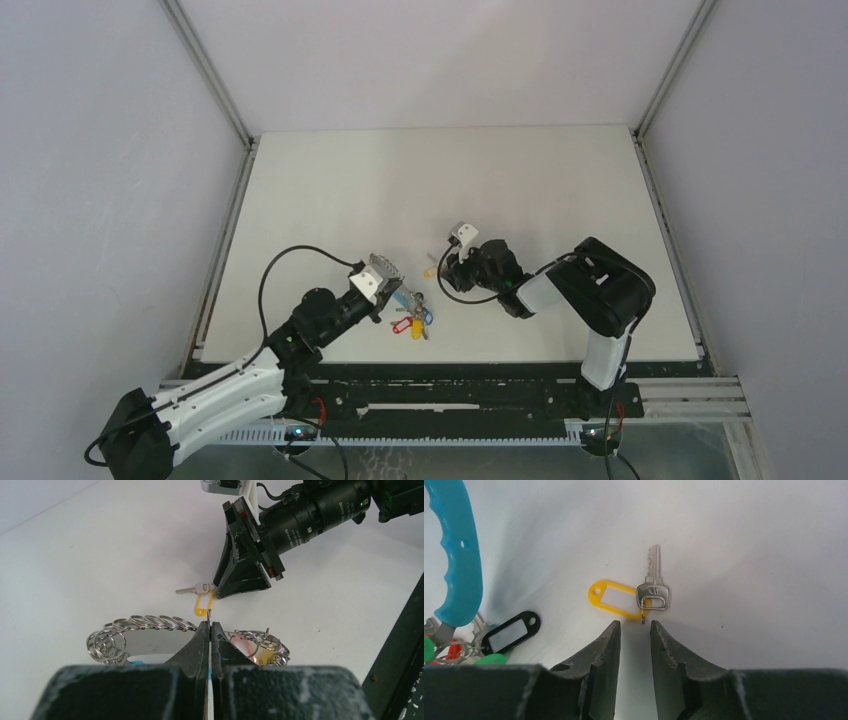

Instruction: Put the keys on the keyring

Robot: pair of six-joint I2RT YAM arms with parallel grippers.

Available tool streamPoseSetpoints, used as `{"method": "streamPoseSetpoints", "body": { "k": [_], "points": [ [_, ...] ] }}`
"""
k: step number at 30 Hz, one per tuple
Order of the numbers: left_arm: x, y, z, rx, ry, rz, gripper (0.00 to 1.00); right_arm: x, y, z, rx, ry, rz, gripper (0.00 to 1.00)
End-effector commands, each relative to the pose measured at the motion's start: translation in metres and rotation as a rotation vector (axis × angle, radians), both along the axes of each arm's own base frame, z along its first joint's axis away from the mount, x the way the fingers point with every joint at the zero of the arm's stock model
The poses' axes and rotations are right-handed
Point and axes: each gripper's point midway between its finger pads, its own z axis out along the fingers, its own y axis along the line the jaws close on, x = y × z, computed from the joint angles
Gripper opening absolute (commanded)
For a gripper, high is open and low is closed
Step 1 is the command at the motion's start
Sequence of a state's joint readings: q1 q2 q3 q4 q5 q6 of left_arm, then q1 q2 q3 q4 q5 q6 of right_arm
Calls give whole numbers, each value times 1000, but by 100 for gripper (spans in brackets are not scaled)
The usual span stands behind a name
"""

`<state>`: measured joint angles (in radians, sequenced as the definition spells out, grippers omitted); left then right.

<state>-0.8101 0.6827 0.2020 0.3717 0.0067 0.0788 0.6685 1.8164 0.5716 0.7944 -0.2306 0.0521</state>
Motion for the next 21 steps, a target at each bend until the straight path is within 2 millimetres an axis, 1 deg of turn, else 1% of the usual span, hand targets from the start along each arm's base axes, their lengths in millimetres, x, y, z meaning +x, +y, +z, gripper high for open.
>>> {"method": "streamPoseSetpoints", "body": {
  "k": [1,4,9,19,21],
  "points": [
    [2,-4,21,-70,-50,-5,0,14,5,13,62,-82,-10,28],
    [2,-4,21,-69,-50,-7,0,16,4,12,65,-87,-14,25],
    [2,-5,20,-68,-46,-12,0,17,3,10,62,-87,-9,24],
    [1,-5,20,-67,-45,-14,0,18,7,8,73,-86,16,21],
    [1,-5,19,-66,-43,-15,1,19,8,9,75,-88,18,19]
  ]
}}
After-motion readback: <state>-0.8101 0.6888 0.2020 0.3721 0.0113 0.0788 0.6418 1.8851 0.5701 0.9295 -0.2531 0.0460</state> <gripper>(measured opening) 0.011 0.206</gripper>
